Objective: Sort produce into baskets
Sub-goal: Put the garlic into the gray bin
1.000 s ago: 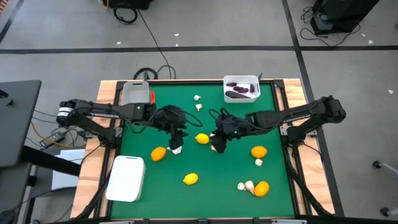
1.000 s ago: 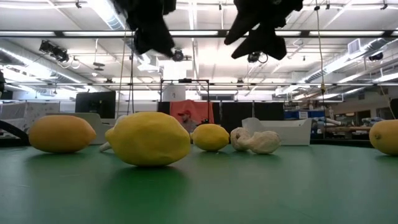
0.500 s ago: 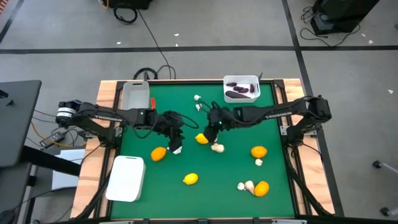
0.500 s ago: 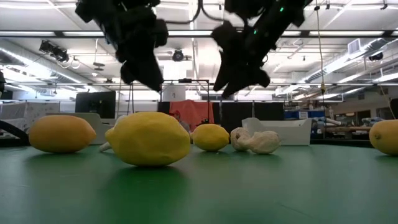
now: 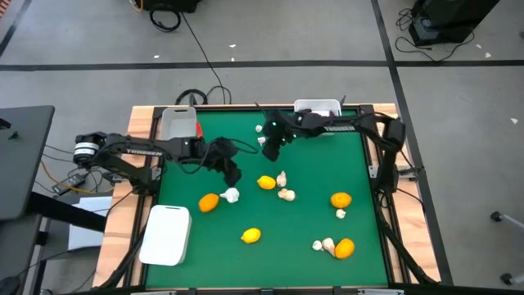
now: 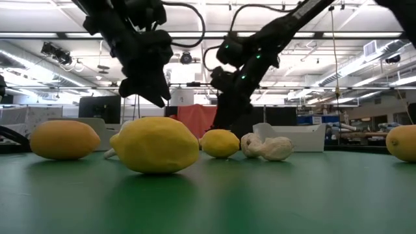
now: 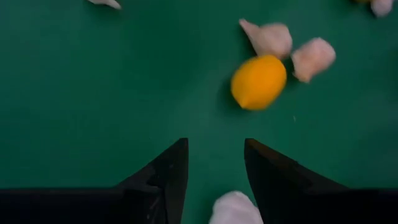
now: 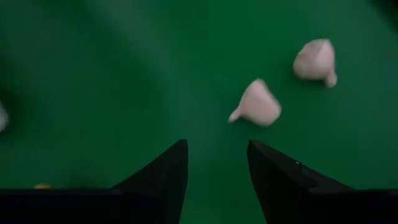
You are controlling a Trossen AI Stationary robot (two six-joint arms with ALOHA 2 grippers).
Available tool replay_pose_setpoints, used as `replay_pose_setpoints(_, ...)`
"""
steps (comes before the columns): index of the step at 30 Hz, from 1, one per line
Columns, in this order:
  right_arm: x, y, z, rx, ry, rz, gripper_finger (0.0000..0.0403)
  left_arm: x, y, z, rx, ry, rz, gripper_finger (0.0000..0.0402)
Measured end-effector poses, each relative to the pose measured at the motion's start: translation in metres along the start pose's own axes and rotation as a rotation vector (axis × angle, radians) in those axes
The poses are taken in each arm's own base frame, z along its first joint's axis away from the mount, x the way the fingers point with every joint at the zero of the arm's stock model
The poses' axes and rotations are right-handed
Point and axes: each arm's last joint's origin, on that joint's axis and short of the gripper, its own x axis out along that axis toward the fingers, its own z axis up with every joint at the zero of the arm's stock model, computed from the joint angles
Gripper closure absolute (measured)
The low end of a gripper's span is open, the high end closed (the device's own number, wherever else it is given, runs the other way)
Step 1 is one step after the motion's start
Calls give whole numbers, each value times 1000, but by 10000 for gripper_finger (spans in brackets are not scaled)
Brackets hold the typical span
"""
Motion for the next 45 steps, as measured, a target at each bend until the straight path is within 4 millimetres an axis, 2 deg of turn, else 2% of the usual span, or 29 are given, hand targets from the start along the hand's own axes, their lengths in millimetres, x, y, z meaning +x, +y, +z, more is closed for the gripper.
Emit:
replay_pose_setpoints(5,19,-23,18,-36,39,-17,225,-8,14,10,-74,-49,24,240)
replay_pose_setpoints(9,40,-41,21,-17,141,11,220,-17,26,18,-116,-95,41,240)
replay_pose_setpoints(13,52,-50,23,-9,195,13,211,-23,35,23,-143,-126,56,240)
replay_pose_setpoints(18,50,-52,30,-10,161,85,202,-27,40,25,-103,-139,69,240)
replay_pose_setpoints(28,51,-56,36,14,125,83,206,-29,58,32,-28,-134,70,240)
replay_pose_setpoints(37,48,-74,36,42,123,87,268,-30,64,34,-30,-127,45,240)
replay_pose_setpoints(43,46,-82,35,48,132,126,373,-30,64,34,-34,-127,45,240)
replay_pose_setpoints(45,46,-83,33,39,146,126,392,-30,64,34,-36,-127,44,240)
